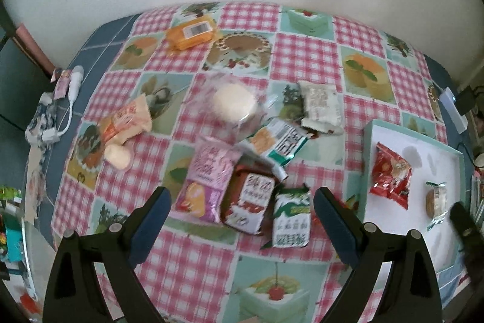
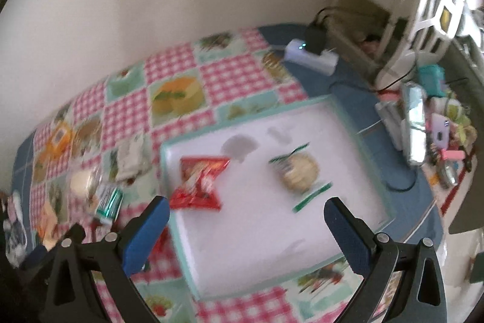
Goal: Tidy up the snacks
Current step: 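Move both open grippers from the tray back to the snack pile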
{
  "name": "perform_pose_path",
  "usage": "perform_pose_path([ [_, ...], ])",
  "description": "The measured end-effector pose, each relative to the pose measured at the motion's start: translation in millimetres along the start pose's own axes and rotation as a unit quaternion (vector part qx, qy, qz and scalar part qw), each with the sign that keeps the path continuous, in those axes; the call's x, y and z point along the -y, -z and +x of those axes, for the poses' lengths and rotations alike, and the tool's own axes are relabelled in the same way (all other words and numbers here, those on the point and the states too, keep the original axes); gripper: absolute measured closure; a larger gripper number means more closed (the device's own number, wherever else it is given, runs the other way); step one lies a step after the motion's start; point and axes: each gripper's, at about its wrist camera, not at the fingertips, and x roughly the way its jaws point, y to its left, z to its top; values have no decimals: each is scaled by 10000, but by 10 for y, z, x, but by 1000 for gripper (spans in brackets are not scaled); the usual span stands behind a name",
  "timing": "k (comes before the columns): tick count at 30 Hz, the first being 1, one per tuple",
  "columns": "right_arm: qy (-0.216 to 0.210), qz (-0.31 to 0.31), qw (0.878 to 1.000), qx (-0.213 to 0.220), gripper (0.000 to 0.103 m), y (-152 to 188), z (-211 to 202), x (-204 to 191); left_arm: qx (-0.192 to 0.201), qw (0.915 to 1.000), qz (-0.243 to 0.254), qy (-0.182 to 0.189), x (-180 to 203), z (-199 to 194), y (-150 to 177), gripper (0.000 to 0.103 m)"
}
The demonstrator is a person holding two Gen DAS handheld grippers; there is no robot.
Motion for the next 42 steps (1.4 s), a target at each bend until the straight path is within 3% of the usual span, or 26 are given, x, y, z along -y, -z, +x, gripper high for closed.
perform_pose_path([
  [6,-98,-420,9967,-691,0,330,336,-324,-327,9986,-342,-219,-273,221,105,8],
  [14,-53,-707,9930,-942,0,534,473,-589,-658,9958,-530,-346,-522,437,208,8],
  [19,-15,-921,9895,-1117,0,616,594,-776,-789,9924,-895,-300,-781,503,241,8],
  [30,-316,-1202,9869,-1032,0,609,549,-1217,-980,9797,-1734,-226,-1359,643,214,8],
  [42,-514,-1213,9862,-1002,4,547,639,-1479,-852,9859,-1438,22,-1353,698,144,8],
])
